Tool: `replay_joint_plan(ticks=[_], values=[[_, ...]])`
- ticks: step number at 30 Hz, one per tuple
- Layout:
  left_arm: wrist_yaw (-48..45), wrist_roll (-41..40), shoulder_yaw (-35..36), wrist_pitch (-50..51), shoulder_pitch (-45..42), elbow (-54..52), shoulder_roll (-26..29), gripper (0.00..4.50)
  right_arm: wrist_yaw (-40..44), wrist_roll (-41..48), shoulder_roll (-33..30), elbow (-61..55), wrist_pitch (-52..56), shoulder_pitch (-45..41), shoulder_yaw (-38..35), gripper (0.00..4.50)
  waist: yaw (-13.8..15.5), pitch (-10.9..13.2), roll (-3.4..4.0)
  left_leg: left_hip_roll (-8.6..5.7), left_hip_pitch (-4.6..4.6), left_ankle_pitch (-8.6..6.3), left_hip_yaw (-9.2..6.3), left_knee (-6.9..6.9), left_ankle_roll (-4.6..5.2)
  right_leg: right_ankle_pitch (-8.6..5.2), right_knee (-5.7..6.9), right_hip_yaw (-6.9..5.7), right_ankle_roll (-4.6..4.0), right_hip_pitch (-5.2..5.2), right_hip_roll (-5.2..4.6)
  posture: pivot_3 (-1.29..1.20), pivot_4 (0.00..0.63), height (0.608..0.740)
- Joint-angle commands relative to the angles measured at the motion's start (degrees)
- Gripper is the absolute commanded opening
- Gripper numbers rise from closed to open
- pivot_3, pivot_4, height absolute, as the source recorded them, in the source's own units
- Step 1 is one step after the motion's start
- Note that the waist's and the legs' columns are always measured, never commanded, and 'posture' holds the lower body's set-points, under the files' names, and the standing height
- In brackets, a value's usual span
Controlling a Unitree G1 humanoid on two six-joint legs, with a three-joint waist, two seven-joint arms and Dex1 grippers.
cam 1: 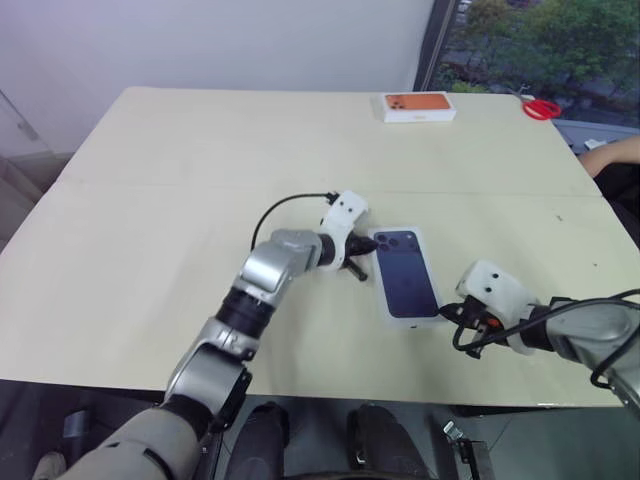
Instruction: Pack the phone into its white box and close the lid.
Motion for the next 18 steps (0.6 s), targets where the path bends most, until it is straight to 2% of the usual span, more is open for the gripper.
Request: replay_joint_plan(ticks=[1,6,9,13,18], values=[[1.01,1.86,-0.06,-1.47,-2.69,5.05,-1.08,0.0,-0.19,-0.26,0.31,0.31,-0.44,-0.77,0.39,0.04,-0.03,0.0,0.0,0.0,0.0,-0.02,0.0,0.0,0.03,-0.01,0.0,0.0,0.01,0.0,0.0,0.0,0.15,0.74],[0.9,2.34,0.72,-2.94,-3.81,7.27,-1.14,0.0,-1.02,-0.3,1.13,0.41,-0.96,-2.33,-0.52,0.04,-0.04,0.0,0.01,0.0,0.01,-0.02,-0.01,0.0,0.03,-0.01,0.02,0.0,0.01,0.01,0.0,0.0,0.15,0.74],[0.47,0.34,4.61,-5.9,-1.92,2.3,0.81,0.0,-5.13,-1.38,5.04,3.1,-1.87,-6.3,-2.23,0.04,-0.45,0.0,0.01,0.01,0.02,-0.02,0.01,0.0,0.03,0.0,0.04,0.02,0.01,-0.02,0.0,0.0,0.15,0.74],[-2.5,-3.64,10.96,-4.86,4.92,-10.27,8.93,0.0,-10.56,-5.35,9.4,10.21,-7.09,-10.61,-4.62,0.04,-0.78,0.02,0.05,0.1,0.0,-0.01,0.06,-0.1,0.01,0.0,0.18,0.12,0.01,-0.24,0.06,0.0,0.15,0.74],[-7.93,-6.23,16.3,-5.55,16.74,-22.41,21.94,0.0,-9.44,-4.37,13.28,18.28,-12.84,-14.18,-6.54,0.04,0.1,0.01,0.1,0.09,0.0,0.08,0.09,-0.2,-0.14,0.0,0.25,0.13,0.0,-0.33,0.0,0.0,0.15,0.74]])
